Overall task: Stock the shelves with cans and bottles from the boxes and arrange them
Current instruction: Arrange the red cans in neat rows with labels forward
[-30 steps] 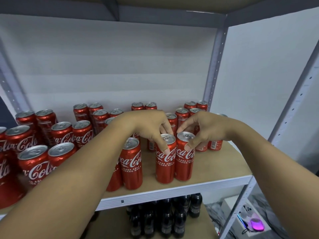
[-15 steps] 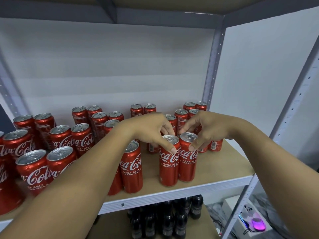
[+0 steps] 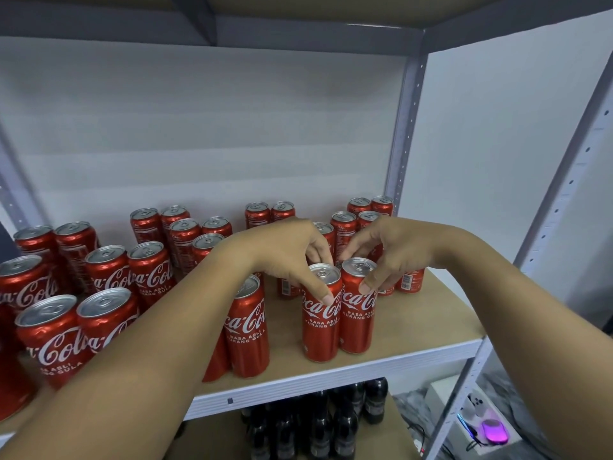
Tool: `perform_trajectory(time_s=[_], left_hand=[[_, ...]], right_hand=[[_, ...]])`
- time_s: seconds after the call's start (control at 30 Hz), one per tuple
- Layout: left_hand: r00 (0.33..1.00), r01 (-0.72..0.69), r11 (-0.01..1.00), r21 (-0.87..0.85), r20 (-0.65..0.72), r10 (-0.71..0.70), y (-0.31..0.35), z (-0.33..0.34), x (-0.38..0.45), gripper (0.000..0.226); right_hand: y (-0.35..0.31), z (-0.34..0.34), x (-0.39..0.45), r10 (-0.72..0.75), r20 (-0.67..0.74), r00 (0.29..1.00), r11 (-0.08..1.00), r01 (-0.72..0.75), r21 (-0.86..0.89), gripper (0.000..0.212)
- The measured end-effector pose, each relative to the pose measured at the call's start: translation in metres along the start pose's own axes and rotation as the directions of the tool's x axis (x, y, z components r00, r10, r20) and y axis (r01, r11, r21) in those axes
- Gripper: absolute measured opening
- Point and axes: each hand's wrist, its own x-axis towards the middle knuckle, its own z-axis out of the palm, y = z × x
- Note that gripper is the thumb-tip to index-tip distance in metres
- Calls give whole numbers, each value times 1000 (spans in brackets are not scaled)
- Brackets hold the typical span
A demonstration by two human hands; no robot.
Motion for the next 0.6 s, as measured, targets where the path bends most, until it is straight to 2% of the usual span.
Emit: perform_trajectory(time_s=[0.17,0.27,0.33,0.47,0.6], left_hand=[[997,28,997,74,72,-34,4,-6,4,51],[988,64,997,50,138,-71,7,-12,11,67],[990,69,998,5,120,-69,9,-15,20,72],[997,55,991,-119,60,-48,19,-18,41,61],[996,12,997,82,-87,-5,25,-21,72,34]], right_hand=[[-2,-1,1,-1,4,1000,999,1,-48,61],[-1,-3,-2,-13,6,1000,996,14,-84,65],[0,-8,-7,-12,-5,1000,995,12,-98,65],[11,-27,-16,10,-55,998,988,-19,-153,59],[27,-52,-20,38,-272,962,955,-115,-275,47]])
